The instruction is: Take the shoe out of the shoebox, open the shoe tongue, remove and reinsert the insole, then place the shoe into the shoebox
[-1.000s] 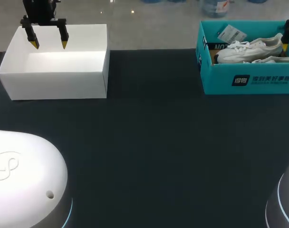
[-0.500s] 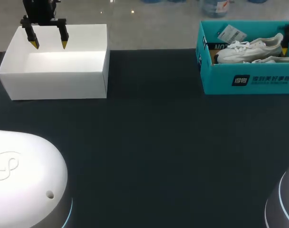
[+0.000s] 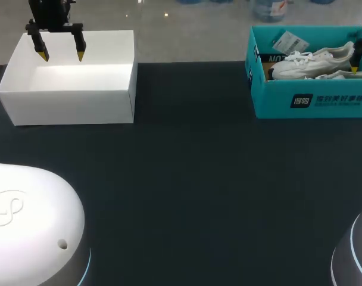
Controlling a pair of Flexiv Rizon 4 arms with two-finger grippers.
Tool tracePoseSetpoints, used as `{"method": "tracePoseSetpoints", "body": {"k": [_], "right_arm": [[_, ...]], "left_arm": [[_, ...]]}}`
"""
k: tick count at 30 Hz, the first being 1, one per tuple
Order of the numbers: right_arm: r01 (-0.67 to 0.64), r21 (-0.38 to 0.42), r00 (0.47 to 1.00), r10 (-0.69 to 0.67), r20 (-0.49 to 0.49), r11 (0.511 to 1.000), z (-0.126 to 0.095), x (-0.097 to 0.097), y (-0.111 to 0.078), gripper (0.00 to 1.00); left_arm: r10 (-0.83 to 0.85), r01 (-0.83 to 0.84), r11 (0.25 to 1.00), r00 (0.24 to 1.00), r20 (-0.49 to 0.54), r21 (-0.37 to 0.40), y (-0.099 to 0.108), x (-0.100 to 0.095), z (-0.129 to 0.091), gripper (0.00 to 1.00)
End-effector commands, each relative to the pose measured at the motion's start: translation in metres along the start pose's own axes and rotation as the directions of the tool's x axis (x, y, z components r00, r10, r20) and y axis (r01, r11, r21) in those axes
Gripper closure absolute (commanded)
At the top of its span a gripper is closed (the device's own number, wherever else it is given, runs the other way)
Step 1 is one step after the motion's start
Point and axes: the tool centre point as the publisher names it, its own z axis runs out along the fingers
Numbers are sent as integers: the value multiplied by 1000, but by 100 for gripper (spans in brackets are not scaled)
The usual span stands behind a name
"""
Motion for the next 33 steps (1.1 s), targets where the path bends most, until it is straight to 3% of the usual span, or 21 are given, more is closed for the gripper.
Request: {"method": "tracePoseSetpoints", "body": {"k": [1, 23, 24, 26, 33], "right_arm": [[1, 8, 1000, -1, -15, 1000, 8, -3, 7, 0], [6, 18, 999, -6, -37, 1000, 29, -12, 14, 0], [7, 19, 999, -6, -37, 1000, 30, -12, 15, 24], [16, 32, 999, -15, -30, 999, 32, -11, 14, 100], [1, 50, 1000, 0, -13, 999, 37, -8, 12, 100]], "left_arm": [[0, 0, 1000, 1000, 0, 0, 0, 0, 0, 0], [0, 0, 1000, 1000, 0, 0, 0, 0, 0, 0], [0, 0, 1000, 1000, 0, 0, 0, 0, 0, 0], [0, 0, 1000, 1000, 0, 0, 0, 0, 0, 0], [0, 0, 1000, 1000, 0, 0, 0, 0, 0, 0]]}}
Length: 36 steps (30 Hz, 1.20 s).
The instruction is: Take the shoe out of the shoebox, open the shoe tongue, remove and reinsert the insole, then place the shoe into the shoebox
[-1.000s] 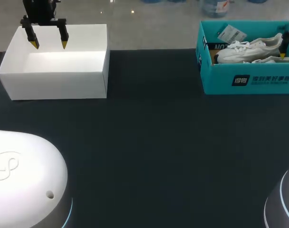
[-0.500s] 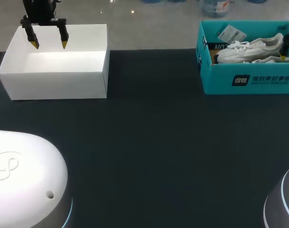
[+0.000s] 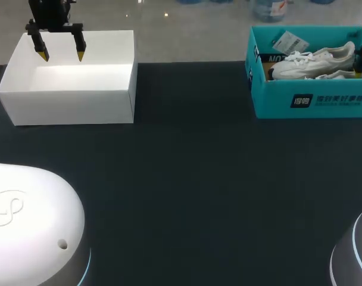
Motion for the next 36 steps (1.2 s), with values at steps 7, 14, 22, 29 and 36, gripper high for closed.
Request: {"method": "tracePoseSetpoints", "body": {"k": [7, 14, 22, 29, 36], "right_arm": [[-12, 9, 1000, 12, 17, 1000, 4, 3, 1, 100], [-30, -1, 999, 30, 15, 1000, 2, 1, 0, 100], [-40, -27, 999, 41, 27, 999, -11, -2, 0, 100], [-49, -60, 998, 51, 31, 997, -32, -8, 2, 100], [-82, -66, 996, 85, 35, 994, -64, -16, 8, 100]], "left_arm": [[0, 0, 1000, 1000, 0, 0, 0, 0, 0, 0], [0, 0, 1000, 1000, 0, 0, 0, 0, 0, 0], [0, 0, 1000, 1000, 0, 0, 0, 0, 0, 0], [0, 0, 1000, 1000, 0, 0, 0, 0, 0, 0], [0, 0, 1000, 1000, 0, 0, 0, 0, 0, 0]]}}
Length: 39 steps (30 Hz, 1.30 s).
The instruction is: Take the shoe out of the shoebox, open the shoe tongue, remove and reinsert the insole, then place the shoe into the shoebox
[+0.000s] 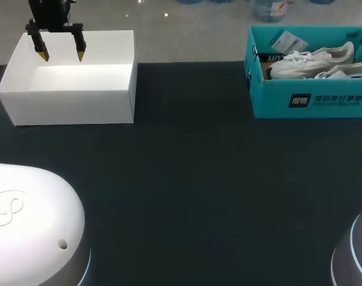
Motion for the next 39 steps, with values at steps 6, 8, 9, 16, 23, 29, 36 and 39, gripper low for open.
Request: {"method": "tracePoseSetpoints", "body": {"k": [6, 8, 9, 16, 23, 29, 36, 39], "right_arm": [[-32, -22, 999, 33, 29, 999, -63, -14, 9, 100], [-40, -23, 998, 40, 38, 999, -75, -16, 12, 100], [-38, -30, 998, 39, 41, 999, -81, -17, 14, 100], [-53, -73, 996, 58, 65, 996, -133, -22, 24, 100], [-58, -136, 993, 71, 95, 989, -180, -18, 29, 100], [-65, -149, 993, 80, 93, 987, -200, -9, 31, 100], [-83, -162, 992, 97, 81, 983, -219, 0, 31, 100], [-97, -164, 991, 110, 76, 982, -225, 3, 29, 100]], "left_arm": [[0, 0, 1000, 1000, 0, 0, 0, 0, 0, 0], [0, 0, 1000, 1000, 0, 0, 0, 0, 0, 0], [0, 0, 1000, 1000, 0, 0, 0, 0, 0, 0], [0, 0, 1000, 1000, 0, 0, 0, 0, 0, 0], [0, 0, 1000, 1000, 0, 0, 0, 0, 0, 0], [0, 0, 1000, 1000, 0, 0, 0, 0, 0, 0], [0, 0, 1000, 1000, 0, 0, 0, 0, 0, 0], [0, 0, 1000, 1000, 0, 0, 0, 0, 0, 0]]}}
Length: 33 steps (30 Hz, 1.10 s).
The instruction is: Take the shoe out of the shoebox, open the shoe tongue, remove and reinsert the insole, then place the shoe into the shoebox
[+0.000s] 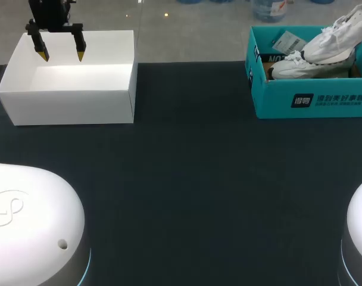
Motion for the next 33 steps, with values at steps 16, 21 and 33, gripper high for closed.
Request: {"method": "tracePoseSetpoints", "body": {"k": [16, 21, 33], "right_arm": [[-14, 39, 1000, 14, 2, 999, -18, 7, -6, 100], [-14, 39, 1000, 14, 2, 999, -18, 7, -6, 100], [20, 19, 999, -19, -32, 1000, -24, 33, -39, 100]], "left_arm": [[0, 0, 1000, 1000, 0, 0, 0, 0, 0, 0], [0, 0, 1000, 1000, 0, 0, 0, 0, 0, 0], [0, 0, 1000, 1000, 0, 0, 0, 0, 0, 0]]}}
